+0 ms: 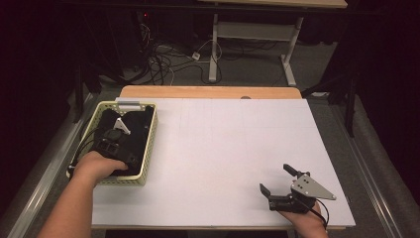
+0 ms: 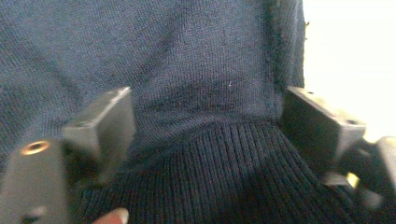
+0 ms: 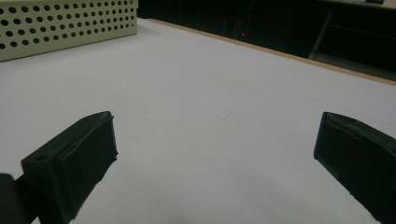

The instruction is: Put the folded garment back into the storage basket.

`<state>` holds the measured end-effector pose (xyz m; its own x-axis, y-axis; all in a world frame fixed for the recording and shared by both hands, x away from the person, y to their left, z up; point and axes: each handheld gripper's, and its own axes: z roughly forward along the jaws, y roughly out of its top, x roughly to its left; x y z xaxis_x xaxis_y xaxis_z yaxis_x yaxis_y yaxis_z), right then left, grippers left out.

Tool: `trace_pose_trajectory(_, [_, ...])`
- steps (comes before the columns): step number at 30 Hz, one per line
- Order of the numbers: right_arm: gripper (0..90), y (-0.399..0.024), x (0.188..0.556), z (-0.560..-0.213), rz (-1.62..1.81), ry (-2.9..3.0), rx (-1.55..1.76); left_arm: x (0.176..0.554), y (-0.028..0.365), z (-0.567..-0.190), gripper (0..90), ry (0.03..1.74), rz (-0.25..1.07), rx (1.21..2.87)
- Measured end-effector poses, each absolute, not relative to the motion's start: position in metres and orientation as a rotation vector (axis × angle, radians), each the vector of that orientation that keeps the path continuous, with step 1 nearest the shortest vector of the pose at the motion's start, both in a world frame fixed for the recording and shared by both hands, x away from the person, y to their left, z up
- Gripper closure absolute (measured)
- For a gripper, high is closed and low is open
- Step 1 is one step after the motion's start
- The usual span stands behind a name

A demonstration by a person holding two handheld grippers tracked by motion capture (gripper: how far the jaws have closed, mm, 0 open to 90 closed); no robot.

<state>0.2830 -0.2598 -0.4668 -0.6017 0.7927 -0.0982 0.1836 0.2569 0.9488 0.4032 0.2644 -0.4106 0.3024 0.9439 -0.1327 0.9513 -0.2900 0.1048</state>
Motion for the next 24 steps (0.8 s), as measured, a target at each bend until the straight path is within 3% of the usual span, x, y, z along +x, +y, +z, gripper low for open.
trace_pose_trajectory(7, [0.2,-0.258,0.278,-0.463,1.372,1.935,0.864,0.405,0.261,-0.410,0.0,1.781,-0.091,2.415])
trace_pose_trajectory(24, [0.2,-0.258,0.279,-0.461,1.378,1.920,0.860,0.393,0.241,-0.348,0.0,1.766,-0.045,2.456])
